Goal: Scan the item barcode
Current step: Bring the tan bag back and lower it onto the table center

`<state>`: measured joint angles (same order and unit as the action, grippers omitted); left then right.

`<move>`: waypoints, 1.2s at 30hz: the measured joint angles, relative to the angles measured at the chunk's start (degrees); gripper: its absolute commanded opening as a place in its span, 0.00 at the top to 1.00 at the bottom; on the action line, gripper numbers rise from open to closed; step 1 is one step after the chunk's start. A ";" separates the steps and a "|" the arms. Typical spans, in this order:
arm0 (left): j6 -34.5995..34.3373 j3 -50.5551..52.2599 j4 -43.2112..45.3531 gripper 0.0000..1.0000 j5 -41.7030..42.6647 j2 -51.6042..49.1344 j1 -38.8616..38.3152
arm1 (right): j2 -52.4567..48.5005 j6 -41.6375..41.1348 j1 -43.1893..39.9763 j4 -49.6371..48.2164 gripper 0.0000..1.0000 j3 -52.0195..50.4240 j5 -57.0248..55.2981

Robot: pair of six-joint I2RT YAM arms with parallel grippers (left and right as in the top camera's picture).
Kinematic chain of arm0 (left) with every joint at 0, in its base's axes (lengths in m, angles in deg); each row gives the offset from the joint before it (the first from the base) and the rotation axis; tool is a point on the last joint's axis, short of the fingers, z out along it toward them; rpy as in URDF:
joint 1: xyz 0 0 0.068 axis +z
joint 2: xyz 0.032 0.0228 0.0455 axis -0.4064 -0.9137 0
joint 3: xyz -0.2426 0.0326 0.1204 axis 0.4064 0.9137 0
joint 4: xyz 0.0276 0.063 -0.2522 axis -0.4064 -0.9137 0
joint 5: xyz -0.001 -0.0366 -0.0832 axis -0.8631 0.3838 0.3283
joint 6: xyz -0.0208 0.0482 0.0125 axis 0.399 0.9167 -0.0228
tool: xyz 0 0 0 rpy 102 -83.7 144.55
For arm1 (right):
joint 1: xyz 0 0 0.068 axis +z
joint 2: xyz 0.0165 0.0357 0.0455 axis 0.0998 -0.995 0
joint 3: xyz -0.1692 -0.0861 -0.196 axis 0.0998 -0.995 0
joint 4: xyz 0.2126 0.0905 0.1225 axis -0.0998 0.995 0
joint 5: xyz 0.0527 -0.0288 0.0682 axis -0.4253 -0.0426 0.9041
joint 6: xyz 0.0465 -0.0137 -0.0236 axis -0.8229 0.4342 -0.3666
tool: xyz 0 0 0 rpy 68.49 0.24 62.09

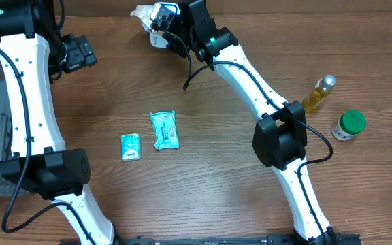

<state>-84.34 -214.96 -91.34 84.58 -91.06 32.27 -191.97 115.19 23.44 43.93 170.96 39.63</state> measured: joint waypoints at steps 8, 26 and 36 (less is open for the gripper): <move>0.00 0.00 -0.02 0.00 0.00 0.00 0.00 | 4.37 -9.92 -0.22 5.35 0.89 0.00 -0.13; 0.15 0.00 0.00 0.00 0.00 0.00 0.00 | 22.77 -31.95 -5.99 63.45 0.87 -0.39 3.37; 0.15 0.00 0.00 0.01 0.00 0.00 0.00 | 22.75 -34.40 -6.01 63.21 0.82 -12.13 3.93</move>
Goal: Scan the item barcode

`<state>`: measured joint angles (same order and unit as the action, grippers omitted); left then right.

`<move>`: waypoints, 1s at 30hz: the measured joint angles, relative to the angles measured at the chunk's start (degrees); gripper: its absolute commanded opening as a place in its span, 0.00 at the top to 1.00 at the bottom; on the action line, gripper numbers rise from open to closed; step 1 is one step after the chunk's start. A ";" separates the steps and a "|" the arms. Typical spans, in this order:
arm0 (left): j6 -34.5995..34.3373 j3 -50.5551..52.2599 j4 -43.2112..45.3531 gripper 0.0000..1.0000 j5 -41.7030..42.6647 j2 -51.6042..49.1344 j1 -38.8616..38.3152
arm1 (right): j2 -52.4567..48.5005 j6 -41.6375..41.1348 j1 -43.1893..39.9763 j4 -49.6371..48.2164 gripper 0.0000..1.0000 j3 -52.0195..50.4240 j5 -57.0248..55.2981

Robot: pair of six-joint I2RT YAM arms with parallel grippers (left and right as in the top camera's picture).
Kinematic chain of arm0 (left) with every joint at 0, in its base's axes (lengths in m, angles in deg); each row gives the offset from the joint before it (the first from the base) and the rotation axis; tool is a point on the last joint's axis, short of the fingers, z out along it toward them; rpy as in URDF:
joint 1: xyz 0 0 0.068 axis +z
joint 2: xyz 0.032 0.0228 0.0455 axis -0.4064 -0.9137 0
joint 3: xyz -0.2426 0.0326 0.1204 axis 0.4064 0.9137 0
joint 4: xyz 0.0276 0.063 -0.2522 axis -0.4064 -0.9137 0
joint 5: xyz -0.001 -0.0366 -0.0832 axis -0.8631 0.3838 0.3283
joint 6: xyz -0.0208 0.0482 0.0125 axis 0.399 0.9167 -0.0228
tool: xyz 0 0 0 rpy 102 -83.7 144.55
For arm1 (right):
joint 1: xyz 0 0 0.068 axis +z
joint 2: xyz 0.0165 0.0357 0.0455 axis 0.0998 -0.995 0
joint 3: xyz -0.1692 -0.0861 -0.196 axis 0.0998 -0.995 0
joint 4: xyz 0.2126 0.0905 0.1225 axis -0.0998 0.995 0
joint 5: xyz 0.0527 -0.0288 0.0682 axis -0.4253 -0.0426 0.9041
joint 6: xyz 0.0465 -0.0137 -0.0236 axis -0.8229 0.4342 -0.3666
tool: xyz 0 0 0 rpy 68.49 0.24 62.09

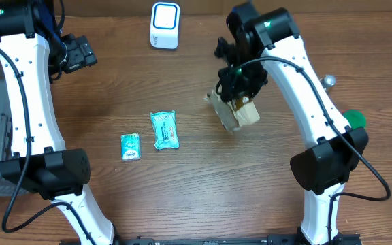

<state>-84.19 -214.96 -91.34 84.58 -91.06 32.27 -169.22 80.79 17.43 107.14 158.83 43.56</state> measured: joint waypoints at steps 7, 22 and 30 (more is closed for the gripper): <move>0.00 0.00 0.00 0.00 0.00 0.00 0.00 | 0.00 -2.43 -0.90 -0.02 0.82 -12.61 -4.85; 0.00 0.00 0.00 0.01 0.02 0.00 0.00 | 0.00 -6.64 -12.83 -4.59 0.00 -18.21 -10.78; 0.00 0.00 0.00 0.00 0.00 0.00 0.00 | 0.00 -13.81 -11.19 -9.51 0.00 -18.21 -19.56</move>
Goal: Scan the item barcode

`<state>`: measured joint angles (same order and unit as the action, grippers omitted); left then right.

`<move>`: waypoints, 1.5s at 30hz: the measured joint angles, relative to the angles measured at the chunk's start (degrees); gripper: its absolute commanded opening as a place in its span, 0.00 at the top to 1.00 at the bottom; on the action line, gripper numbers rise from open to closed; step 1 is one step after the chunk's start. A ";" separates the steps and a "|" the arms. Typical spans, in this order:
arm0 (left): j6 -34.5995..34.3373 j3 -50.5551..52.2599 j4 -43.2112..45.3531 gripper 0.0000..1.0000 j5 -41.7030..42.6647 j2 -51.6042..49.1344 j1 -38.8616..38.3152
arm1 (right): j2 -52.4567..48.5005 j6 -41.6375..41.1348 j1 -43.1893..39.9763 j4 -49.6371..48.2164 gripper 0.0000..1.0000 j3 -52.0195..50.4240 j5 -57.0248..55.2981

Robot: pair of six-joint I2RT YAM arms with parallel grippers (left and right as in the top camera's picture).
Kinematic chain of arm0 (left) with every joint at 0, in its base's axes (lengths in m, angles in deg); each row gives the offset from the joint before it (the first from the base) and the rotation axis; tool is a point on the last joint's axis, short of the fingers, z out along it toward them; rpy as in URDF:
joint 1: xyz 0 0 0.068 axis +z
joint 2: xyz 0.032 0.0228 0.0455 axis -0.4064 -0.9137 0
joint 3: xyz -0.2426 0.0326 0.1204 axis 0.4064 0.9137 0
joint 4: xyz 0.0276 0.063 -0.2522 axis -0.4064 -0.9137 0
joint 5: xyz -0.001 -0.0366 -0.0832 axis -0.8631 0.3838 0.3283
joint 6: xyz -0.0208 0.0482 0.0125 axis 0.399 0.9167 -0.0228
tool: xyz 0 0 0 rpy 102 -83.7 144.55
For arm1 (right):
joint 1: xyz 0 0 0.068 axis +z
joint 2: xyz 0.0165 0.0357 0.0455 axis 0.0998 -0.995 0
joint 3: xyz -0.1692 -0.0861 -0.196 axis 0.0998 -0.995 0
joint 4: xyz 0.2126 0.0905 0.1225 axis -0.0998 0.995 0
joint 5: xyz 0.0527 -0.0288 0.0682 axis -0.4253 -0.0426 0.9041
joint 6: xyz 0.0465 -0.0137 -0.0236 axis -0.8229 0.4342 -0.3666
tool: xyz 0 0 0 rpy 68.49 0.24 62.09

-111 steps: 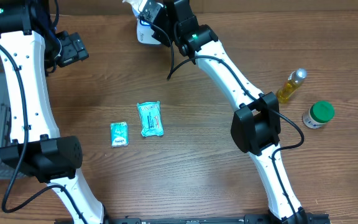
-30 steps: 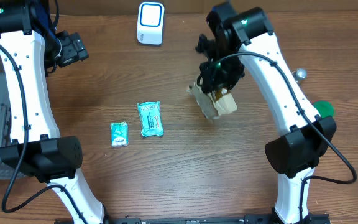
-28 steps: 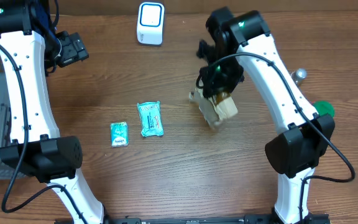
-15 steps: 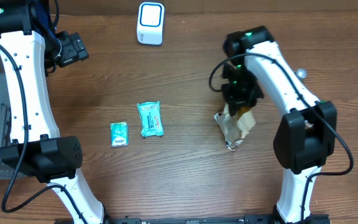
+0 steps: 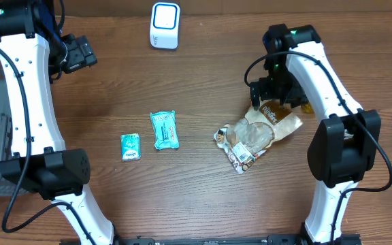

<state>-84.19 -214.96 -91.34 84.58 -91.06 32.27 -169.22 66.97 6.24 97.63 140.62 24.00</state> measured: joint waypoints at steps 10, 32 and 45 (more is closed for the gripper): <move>0.00 0.00 0.00 0.00 0.00 0.00 0.00 | -0.07 -11.19 7.08 -3.34 0.06 4.00 -7.39; 0.00 0.00 0.00 0.00 0.00 0.00 0.00 | -0.07 -16.48 15.06 -16.74 0.96 -13.42 13.68; 0.00 0.00 0.00 0.00 0.00 0.00 0.00 | -0.07 -22.25 10.67 -7.23 0.96 -17.57 -1.29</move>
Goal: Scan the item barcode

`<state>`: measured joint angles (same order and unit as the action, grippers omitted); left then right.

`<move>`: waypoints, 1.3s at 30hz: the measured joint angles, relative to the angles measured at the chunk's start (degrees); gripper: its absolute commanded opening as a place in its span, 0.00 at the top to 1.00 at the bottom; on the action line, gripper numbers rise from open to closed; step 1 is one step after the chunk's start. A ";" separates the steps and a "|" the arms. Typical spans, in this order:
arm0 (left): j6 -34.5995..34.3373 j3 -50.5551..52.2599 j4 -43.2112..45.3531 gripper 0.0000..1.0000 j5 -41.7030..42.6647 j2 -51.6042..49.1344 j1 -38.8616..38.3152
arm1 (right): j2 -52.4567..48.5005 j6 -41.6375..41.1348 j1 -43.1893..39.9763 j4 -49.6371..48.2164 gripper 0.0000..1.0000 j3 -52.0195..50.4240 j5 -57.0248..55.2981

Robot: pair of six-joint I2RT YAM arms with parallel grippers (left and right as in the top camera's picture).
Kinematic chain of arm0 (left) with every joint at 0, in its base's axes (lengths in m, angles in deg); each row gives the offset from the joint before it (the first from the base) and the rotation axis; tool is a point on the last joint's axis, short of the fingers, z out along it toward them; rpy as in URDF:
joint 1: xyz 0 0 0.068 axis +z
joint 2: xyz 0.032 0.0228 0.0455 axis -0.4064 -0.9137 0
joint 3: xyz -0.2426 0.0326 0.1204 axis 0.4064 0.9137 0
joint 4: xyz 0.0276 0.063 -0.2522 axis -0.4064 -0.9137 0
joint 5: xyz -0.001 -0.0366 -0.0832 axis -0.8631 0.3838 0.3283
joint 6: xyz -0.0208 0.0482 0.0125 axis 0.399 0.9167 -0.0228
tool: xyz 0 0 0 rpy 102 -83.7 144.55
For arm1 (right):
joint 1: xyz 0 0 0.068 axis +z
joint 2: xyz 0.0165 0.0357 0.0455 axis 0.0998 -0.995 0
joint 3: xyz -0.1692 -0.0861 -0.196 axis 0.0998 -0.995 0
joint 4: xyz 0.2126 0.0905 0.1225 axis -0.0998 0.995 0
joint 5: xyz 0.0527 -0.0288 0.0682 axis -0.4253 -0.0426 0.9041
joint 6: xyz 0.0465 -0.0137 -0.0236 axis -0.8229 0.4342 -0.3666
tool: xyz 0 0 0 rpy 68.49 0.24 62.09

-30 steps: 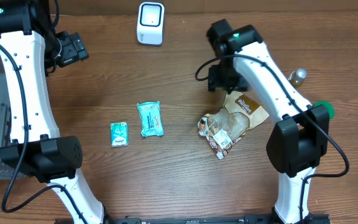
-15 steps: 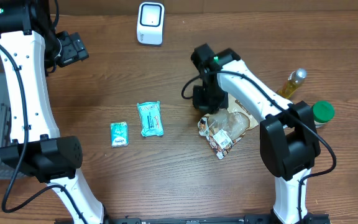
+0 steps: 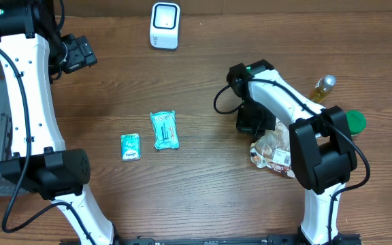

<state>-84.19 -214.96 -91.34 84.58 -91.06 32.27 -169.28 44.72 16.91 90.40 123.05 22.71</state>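
The white barcode scanner [image 3: 163,25] with a blue ring stands at the table's far edge. A crumpled clear snack bag [image 3: 272,151] lies on the table at the right, partly under my right arm. My right gripper [image 3: 250,119] hangs just beyond the bag's upper left edge, pointing down, so its jaws are hidden. A larger teal packet [image 3: 164,129] and a small teal packet [image 3: 131,146] lie at the middle left. My left gripper [image 3: 80,54] hovers at the far left, away from all items, and its jaw state is unclear.
A yellow bottle [image 3: 322,90] and a green-capped jar [image 3: 354,121] stand at the right edge, close to my right arm. A grey basket sits off the left side.
The snack bag lies farther right and nearer the front, under my right arm. My right gripper has moved from beside the yellow bottle to the bag's upper left. The left arm is unchanged.
My right gripper first held the snack bag up at the scanner. Then it carried the bag over the table's middle right. Later the bag lay flat on the table with the gripper at its far right end. Now the bag rests farther right, the gripper beside it.
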 measured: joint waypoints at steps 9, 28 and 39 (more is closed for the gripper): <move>0.00 0.00 0.00 0.00 0.00 0.00 0.00 | 0.00 1.95 2.51 -4.87 0.89 0.00 3.69; 0.00 0.00 0.00 0.00 0.00 0.00 0.00 | 0.00 6.10 16.81 -29.53 0.58 -0.02 19.45; 0.00 0.00 0.00 0.00 0.02 0.00 0.00 | 0.00 6.10 19.39 -36.13 0.58 -0.02 19.91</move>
<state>-84.19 -214.96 -91.34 84.60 -91.06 32.27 -169.28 50.82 36.29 54.27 123.03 42.62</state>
